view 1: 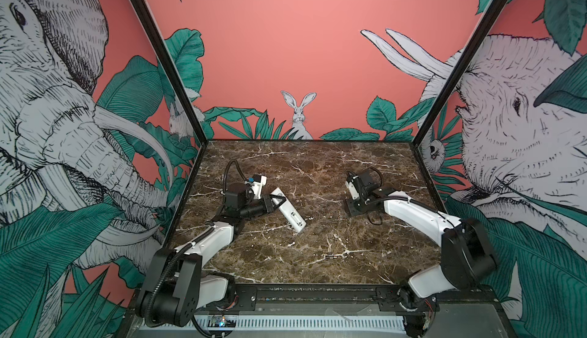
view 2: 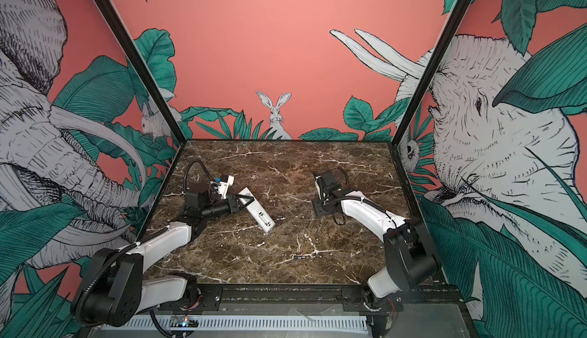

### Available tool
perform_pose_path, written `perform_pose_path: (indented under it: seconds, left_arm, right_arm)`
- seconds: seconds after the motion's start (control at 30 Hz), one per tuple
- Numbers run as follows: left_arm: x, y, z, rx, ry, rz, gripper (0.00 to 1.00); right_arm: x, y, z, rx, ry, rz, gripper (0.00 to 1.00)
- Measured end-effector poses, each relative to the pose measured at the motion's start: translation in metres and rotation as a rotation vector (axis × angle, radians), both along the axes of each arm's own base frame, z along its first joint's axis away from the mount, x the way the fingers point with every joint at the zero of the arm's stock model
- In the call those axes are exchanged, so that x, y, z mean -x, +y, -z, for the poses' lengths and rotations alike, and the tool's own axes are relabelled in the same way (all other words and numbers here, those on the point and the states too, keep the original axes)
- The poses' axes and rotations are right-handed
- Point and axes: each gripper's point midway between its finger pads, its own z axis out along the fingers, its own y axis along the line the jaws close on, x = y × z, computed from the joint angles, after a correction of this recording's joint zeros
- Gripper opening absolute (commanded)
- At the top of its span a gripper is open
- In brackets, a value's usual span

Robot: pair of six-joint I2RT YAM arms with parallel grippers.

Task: Load the batteries into the remote control
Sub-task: 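Lower the right gripper onto the second AA battery and grasp it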

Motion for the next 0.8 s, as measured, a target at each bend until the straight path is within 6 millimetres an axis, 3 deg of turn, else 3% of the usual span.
perform_pose_path:
  seconds: [0.33,0.57,0.8]
  left_arm:
    - [0.005,0.0,-0.013,0.014,-0.036,0.013,0.0]
    - [0.007,0.0,-0.018,0.012,-0.055,0.02,0.0]
    - [0.008,0.0,-0.018,0.006,-0.059,0.022,0.0]
  right_arm:
    - [-0.05,-0.032,0.049,-0.03,0.132,0.086,0.66]
    - [-0.079,-0.025,0.049,-0.046,0.114,0.042,0.65]
    - [-0.081,-0.019,0.049,-0.075,0.112,0.015,0.62]
